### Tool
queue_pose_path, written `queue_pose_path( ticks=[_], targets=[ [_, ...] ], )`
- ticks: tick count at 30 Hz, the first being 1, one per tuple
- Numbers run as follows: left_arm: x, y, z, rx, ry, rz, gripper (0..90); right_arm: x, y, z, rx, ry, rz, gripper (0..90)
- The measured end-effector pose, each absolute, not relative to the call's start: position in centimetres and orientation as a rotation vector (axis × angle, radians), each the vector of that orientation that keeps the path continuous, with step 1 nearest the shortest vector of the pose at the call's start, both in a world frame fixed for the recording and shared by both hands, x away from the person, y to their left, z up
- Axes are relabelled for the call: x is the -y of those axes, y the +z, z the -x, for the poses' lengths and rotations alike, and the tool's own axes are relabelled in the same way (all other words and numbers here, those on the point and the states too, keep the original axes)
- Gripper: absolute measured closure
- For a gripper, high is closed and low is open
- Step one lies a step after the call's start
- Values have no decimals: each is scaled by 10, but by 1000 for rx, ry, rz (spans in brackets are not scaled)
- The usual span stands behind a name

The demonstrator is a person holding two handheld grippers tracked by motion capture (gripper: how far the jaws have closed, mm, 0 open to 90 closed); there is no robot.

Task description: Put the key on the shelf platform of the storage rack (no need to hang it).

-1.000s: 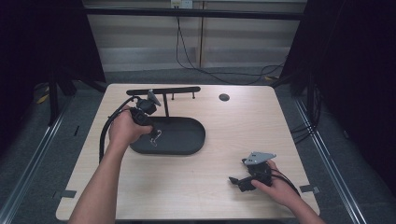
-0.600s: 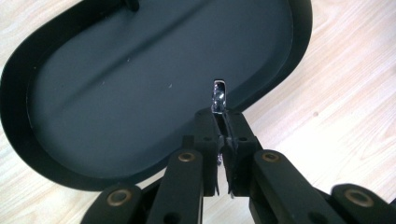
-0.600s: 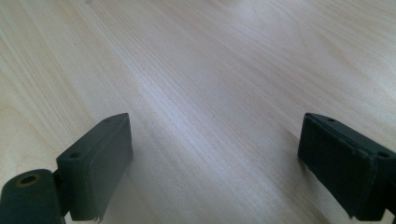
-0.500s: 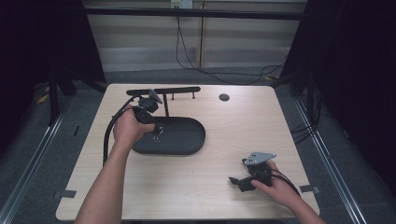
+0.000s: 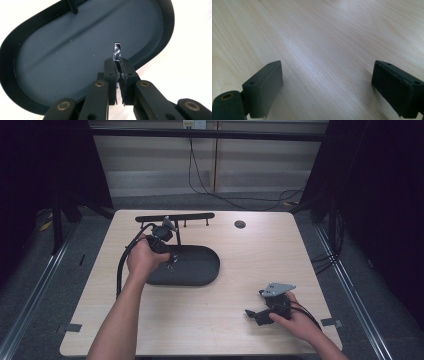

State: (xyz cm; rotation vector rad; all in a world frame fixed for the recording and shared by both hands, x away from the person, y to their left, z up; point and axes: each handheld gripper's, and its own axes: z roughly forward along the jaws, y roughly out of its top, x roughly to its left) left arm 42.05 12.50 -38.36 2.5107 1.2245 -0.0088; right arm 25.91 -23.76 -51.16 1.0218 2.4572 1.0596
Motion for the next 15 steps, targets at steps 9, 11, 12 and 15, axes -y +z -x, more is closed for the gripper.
queue_pose_path(
  ticks=[9, 11, 12, 15],
  targets=[
    [-123, -392, -423, -1236, 14, -2496, 853, 238, -512, -259, -2458, 1058, -1025, 96],
    [-123, -393, -423, -1232, 11, -2500, 853, 238, -512, -259, -2458, 1058, -1024, 96],
    [-122, -394, -423, -1242, 17, -2490, 853, 238, -512, -259, -2458, 1058, -1024, 96],
    [-122, -398, -423, -1247, 14, -2487, 853, 238, -512, -259, -2458, 1058, -1024, 96]
  ],
)
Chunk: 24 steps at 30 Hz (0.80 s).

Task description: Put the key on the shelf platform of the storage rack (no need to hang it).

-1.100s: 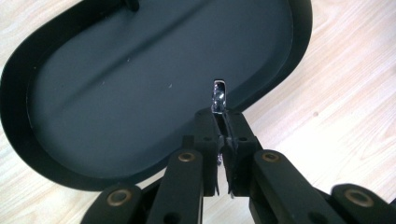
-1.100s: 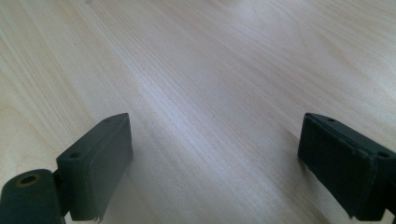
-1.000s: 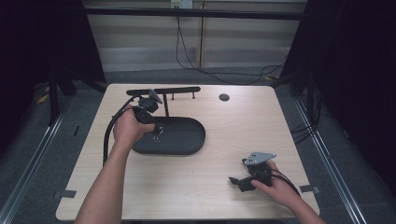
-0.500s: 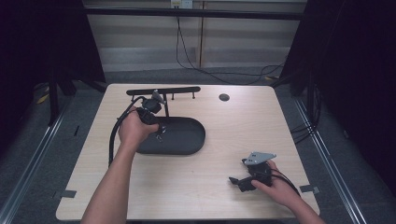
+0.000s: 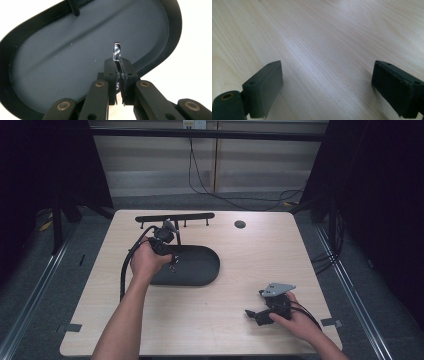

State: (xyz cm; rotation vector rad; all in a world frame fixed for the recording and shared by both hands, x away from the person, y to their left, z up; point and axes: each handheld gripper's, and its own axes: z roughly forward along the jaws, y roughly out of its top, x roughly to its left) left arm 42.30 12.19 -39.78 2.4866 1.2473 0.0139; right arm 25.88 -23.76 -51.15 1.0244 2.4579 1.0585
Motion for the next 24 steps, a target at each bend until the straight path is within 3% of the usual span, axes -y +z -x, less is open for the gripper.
queue_pose_path(
  ticks=[24],
  targets=[
    [-120, -412, -423, -1258, 54, -2457, 851, 238, -511, -259, -2459, 1058, -1028, 96]
  ],
)
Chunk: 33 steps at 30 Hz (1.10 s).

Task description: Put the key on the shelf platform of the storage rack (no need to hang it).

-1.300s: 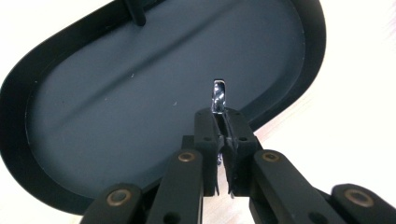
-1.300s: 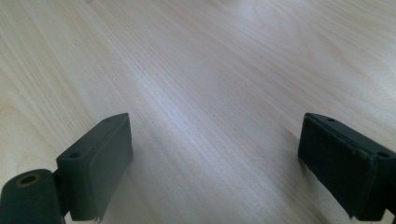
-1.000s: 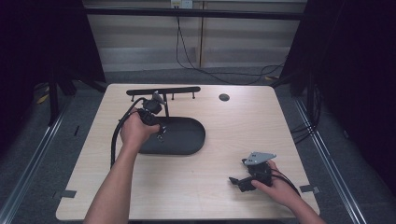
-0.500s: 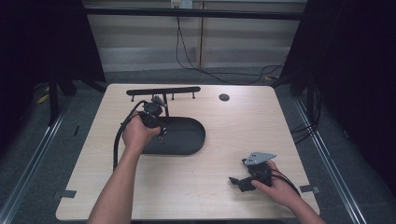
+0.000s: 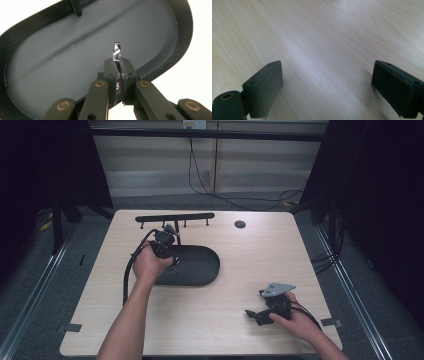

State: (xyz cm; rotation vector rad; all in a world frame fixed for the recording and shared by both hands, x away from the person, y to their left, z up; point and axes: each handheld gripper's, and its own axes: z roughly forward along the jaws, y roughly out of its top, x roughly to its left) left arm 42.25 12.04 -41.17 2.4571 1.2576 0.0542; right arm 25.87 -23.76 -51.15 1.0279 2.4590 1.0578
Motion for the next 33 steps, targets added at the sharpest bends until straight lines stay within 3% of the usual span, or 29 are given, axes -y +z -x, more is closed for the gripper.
queue_pose_path(
  ticks=[33],
  targets=[
    [-112, -434, -429, -1275, 89, -2438, 846, 238, -512, -259, -2461, 1058, -1022, 96]
  ],
)
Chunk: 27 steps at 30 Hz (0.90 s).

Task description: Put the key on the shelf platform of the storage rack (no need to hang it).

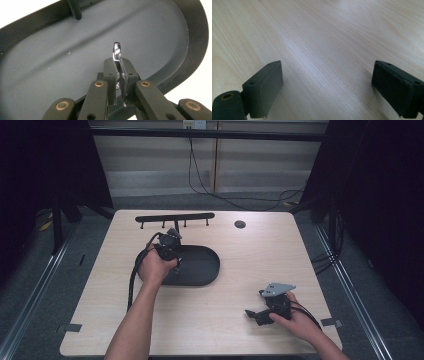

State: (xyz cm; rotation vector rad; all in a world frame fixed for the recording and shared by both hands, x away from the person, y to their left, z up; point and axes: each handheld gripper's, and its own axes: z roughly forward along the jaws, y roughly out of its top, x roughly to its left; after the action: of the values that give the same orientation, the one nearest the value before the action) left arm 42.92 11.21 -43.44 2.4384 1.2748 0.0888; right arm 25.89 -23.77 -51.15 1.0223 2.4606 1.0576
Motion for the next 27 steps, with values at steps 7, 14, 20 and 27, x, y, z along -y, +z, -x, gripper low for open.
queue_pose_path(
  ticks=[7, 14, 20, 27],
  targets=[
    [-108, -440, -430, -1277, 97, -2440, 845, 238, -512, -259, -2461, 1058, -1022, 96],
    [-108, -441, -430, -1279, 120, -2428, 838, 238, -512, -259, -2461, 1058, -1021, 96],
    [-106, -439, -429, -1304, 123, -2399, 837, 238, -512, -259, -2462, 1059, -1021, 96],
    [-107, -438, -429, -1286, 126, -2411, 825, 238, -512, -259, -2462, 1059, -1021, 96]
  ],
)
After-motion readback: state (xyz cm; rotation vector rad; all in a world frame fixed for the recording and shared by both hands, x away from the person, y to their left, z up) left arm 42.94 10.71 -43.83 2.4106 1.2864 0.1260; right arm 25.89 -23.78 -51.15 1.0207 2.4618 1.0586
